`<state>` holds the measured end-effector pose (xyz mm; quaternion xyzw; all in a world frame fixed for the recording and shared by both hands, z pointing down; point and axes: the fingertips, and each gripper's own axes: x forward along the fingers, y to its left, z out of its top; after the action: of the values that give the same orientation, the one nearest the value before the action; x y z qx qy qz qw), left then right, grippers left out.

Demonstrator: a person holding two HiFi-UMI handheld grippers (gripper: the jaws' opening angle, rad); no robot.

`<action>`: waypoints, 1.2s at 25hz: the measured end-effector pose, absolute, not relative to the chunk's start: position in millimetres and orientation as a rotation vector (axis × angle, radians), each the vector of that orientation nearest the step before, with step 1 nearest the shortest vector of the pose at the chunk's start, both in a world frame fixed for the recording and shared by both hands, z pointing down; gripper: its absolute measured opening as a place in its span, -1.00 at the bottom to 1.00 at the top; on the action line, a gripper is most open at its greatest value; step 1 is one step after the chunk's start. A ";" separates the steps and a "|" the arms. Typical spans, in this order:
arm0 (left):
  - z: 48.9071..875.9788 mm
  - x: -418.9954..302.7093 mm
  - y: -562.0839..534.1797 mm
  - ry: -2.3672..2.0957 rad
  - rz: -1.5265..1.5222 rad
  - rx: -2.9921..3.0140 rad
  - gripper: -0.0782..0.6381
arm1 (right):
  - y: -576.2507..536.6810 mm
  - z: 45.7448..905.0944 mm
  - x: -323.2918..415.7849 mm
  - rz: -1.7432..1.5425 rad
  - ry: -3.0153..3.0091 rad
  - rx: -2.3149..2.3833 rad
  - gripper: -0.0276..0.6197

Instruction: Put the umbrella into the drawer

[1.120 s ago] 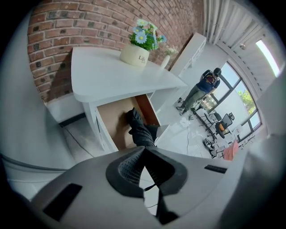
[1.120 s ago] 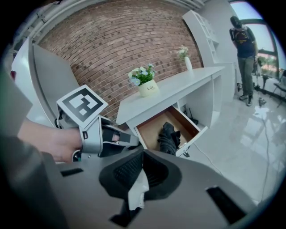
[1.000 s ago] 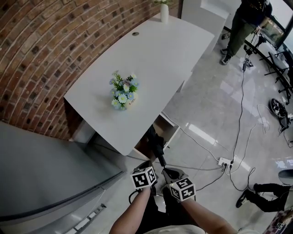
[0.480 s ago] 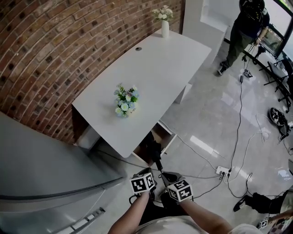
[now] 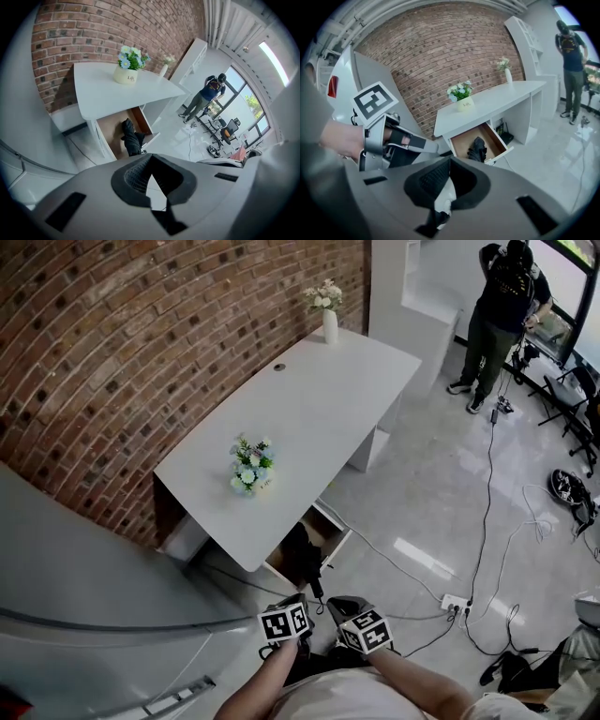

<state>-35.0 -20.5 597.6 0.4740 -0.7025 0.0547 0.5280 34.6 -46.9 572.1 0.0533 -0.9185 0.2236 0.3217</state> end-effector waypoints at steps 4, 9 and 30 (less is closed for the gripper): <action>590.7 -26.7 -25.5 -1.679 0.123 1.133 -0.76 | -55.2 565.2 40.6 0.612 -2.437 0.138 -0.86; 582.3 -17.0 -27.1 -1.668 0.144 1.157 -0.76 | -65.2 549.3 32.5 0.587 -2.493 0.132 -0.86; 585.2 -4.9 0.4 -1.581 0.100 1.189 -0.76 | -38.5 549.8 13.7 0.553 -2.476 0.104 -0.86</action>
<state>-4.9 0.4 585.2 0.5018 -0.6677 0.0423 0.5483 13.7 -38.5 549.8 0.0393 -0.9311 0.2081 0.2969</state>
